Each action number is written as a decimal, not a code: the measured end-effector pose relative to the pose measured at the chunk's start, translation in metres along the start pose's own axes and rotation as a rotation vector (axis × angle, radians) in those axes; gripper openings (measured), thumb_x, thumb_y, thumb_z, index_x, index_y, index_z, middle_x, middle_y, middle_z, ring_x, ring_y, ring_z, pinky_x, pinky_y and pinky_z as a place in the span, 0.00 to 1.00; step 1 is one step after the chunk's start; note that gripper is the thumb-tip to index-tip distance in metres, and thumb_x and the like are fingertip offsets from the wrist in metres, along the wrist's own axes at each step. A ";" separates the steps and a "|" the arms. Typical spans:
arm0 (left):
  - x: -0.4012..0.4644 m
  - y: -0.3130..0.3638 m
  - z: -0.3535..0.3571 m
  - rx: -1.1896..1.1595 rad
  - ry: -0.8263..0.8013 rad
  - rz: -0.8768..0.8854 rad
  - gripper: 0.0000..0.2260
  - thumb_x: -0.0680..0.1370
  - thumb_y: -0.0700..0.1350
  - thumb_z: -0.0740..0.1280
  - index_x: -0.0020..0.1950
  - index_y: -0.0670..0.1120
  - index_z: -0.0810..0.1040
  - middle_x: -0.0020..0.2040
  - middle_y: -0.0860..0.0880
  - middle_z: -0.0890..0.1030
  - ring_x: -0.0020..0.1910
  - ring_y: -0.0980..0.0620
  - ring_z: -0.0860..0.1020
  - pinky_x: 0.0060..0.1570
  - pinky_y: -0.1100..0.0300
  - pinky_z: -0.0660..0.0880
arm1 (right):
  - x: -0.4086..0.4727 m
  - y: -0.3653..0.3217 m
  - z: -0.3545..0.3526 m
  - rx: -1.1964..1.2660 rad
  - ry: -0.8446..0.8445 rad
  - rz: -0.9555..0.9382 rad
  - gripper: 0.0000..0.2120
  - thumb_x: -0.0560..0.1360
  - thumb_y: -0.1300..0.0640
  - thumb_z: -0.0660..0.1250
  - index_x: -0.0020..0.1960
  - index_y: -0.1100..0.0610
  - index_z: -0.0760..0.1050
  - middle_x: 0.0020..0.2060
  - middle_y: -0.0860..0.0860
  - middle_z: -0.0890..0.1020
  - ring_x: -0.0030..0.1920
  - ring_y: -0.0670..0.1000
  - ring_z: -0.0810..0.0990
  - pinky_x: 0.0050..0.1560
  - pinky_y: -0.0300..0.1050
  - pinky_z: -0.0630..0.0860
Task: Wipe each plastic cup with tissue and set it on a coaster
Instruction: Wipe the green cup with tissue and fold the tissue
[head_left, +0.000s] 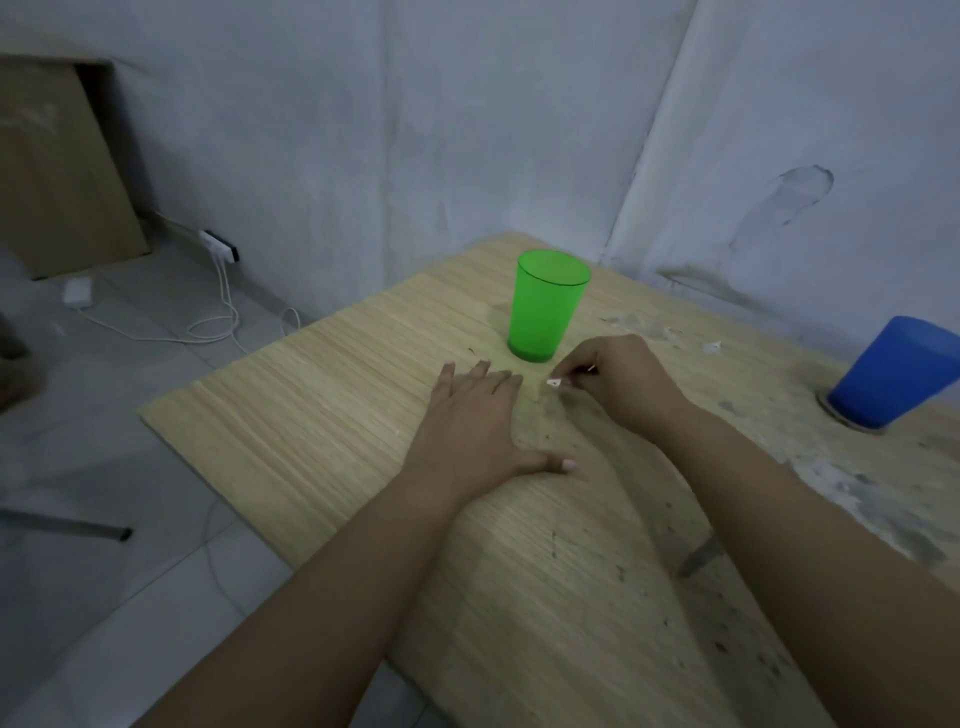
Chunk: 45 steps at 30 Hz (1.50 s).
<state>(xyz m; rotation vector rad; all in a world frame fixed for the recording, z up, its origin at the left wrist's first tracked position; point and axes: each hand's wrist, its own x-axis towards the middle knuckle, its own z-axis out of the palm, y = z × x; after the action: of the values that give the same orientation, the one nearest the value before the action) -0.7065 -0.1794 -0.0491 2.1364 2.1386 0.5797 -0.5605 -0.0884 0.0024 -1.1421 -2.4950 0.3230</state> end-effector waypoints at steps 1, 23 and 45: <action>0.000 0.000 0.000 0.004 -0.003 0.007 0.50 0.62 0.78 0.58 0.74 0.47 0.63 0.74 0.50 0.65 0.76 0.51 0.54 0.75 0.47 0.42 | 0.003 0.001 0.005 -0.021 0.018 0.018 0.09 0.71 0.67 0.68 0.47 0.59 0.84 0.45 0.56 0.85 0.47 0.54 0.82 0.49 0.42 0.73; -0.005 0.000 0.003 -0.001 0.016 0.128 0.44 0.66 0.71 0.64 0.74 0.47 0.62 0.72 0.49 0.68 0.75 0.49 0.58 0.75 0.46 0.42 | -0.031 -0.084 0.016 -0.481 -0.188 0.073 0.11 0.75 0.65 0.57 0.51 0.64 0.77 0.49 0.62 0.81 0.51 0.61 0.78 0.43 0.48 0.68; -0.038 0.039 -0.012 -0.449 -0.147 0.117 0.41 0.70 0.58 0.73 0.76 0.44 0.60 0.76 0.46 0.62 0.74 0.49 0.60 0.71 0.60 0.60 | -0.108 -0.026 -0.011 0.546 0.161 0.502 0.09 0.71 0.63 0.69 0.41 0.70 0.81 0.32 0.61 0.81 0.25 0.43 0.78 0.31 0.36 0.77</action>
<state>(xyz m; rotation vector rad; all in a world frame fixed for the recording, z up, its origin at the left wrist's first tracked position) -0.6718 -0.2206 -0.0347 1.9869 1.6266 0.7962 -0.5084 -0.1871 -0.0048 -1.4506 -1.7810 0.9368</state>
